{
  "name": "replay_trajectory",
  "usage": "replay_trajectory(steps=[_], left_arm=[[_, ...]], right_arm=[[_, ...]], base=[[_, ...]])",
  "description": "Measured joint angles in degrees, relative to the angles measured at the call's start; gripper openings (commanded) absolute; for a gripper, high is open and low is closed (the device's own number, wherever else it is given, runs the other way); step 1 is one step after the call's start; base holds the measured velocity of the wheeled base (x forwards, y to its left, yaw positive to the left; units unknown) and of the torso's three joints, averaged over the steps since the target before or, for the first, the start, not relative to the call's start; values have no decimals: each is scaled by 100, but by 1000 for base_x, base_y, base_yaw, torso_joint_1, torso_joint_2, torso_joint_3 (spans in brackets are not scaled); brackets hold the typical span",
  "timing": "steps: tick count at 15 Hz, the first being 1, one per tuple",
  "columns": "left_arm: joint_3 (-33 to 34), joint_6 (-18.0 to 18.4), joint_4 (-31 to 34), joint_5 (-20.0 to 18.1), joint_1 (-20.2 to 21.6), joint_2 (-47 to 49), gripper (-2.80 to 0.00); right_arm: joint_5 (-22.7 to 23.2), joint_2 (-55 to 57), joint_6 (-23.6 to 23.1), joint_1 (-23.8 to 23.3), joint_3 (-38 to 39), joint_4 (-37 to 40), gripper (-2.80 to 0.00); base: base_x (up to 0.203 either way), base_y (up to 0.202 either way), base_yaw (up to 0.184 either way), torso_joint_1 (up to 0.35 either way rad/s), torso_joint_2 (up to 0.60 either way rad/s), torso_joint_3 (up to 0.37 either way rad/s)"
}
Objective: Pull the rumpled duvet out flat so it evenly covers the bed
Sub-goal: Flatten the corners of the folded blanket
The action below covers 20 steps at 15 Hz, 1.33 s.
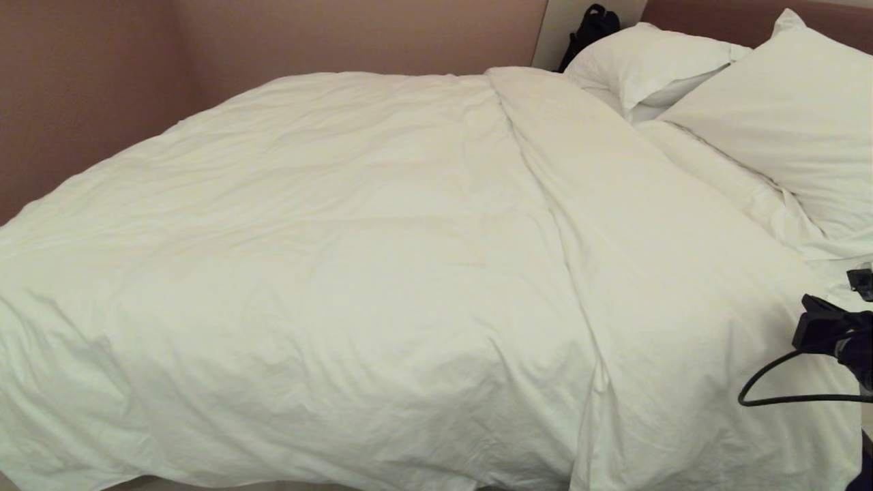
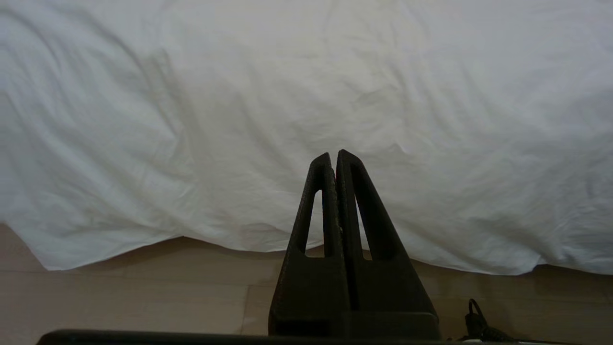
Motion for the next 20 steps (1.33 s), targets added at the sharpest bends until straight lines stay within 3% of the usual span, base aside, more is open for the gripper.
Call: replay_trajectory(steps=[5,9,14,20], left_arm=[[0,2,2,-1,1,0,-280],[0,2,0,-1,0,0,-280],[0,0,2,-3,0,0,-280],[0,0,0,-1,-2,0,-280]], right_arm=[[-1159,-332,68,824,-793,540,-280],[-2085,-367,78,1164,-1355,990,-280],[-3023,-316,112,1563,-2248,1684,-280],[-4043,-174,348,2500,-3122,2577,-280]], base=[[0,0,0,0,0,0],[0,0,0,0,0,0],[0,0,0,0,0,0],[0,0,0,0,0,0]])
